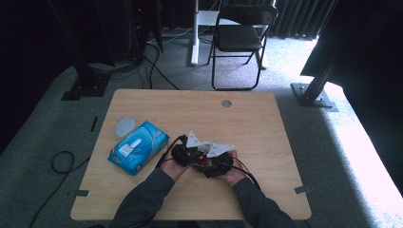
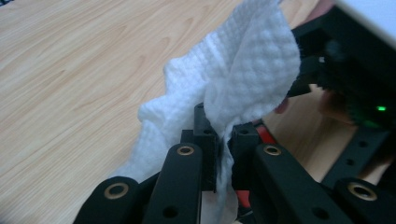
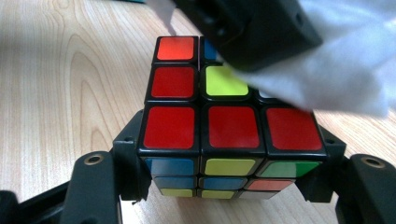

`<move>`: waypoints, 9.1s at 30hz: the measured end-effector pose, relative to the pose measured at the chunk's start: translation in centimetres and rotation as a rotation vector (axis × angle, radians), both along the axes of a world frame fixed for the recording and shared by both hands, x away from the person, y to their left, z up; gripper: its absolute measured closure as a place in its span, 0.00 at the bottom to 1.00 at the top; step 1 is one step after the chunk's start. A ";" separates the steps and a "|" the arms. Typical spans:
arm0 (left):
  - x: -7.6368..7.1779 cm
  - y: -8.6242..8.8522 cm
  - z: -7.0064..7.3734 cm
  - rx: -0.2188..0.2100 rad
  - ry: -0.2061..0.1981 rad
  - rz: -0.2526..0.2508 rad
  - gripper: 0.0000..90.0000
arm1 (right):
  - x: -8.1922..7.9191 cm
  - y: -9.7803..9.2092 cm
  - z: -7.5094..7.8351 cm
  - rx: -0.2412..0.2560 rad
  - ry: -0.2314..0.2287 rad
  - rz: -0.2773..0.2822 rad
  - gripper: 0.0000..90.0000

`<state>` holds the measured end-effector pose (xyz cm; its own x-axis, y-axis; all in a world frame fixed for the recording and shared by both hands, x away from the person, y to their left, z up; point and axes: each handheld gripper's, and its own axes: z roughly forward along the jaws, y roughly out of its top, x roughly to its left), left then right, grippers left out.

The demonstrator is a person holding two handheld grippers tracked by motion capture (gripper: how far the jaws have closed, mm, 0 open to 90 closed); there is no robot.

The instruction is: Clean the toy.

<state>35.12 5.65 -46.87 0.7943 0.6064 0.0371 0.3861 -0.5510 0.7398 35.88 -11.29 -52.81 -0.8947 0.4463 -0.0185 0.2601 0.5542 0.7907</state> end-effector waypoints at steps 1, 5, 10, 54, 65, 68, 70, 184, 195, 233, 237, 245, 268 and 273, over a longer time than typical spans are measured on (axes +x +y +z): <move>-0.1 -0.1 0.0 -0.004 0.003 -0.010 0.94 | 0.0 0.0 0.0 0.002 0.001 -0.004 0.38; -0.2 -0.2 0.0 -0.020 0.013 -0.042 0.94 | 0.1 -0.2 0.1 0.008 0.001 -0.017 0.38; -0.6 -0.4 0.0 -0.018 0.015 -0.062 0.94 | 0.4 -0.6 0.1 0.010 0.003 -0.039 0.38; 1.2 2.7 -0.2 -0.035 0.008 0.071 0.94 | 0.2 -1.1 0.7 0.042 -0.013 -0.026 0.38; 1.3 2.8 -0.6 -0.041 0.026 0.075 0.94 | 0.1 -1.0 0.9 0.047 -0.026 -0.024 0.38; 1.3 2.8 -0.7 -0.044 0.030 0.077 0.94 | 0.1 -1.0 0.9 0.047 -0.026 -0.026 0.38; 1.4 2.8 -0.8 -0.040 0.032 0.082 0.94 | 0.1 -1.0 0.9 0.046 -0.027 -0.032 0.38; 0.9 3.4 -4.2 -0.063 0.138 -0.005 0.94 | 0.7 -3.2 2.8 0.170 -0.063 -0.143 0.38; 0.7 2.5 -4.4 -0.076 0.130 -0.022 0.94 | 0.5 -2.9 3.0 0.177 -0.065 -0.145 0.38; 1.0 2.7 -4.8 -0.221 0.163 -0.049 0.94 | 0.4 -2.9 3.2 0.201 -0.058 -0.149 0.38; 0.7 2.0 -5.0 -0.209 0.159 -0.074 0.94 | 0.4 -2.8 3.2 0.200 -0.059 -0.148 0.38; 0.5 1.4 -5.0 -0.194 0.149 -0.098 0.94 | 0.5 -2.9 3.2 0.199 -0.060 -0.149 0.38; 1.4 2.8 -4.6 -0.218 0.129 -0.021 0.94 | 0.4 -2.9 3.3 0.203 -0.062 -0.148 0.38; 1.7 3.4 -4.6 -0.237 0.125 0.003 0.94 | 0.4 -3.0 3.4 0.204 -0.063 -0.148 0.37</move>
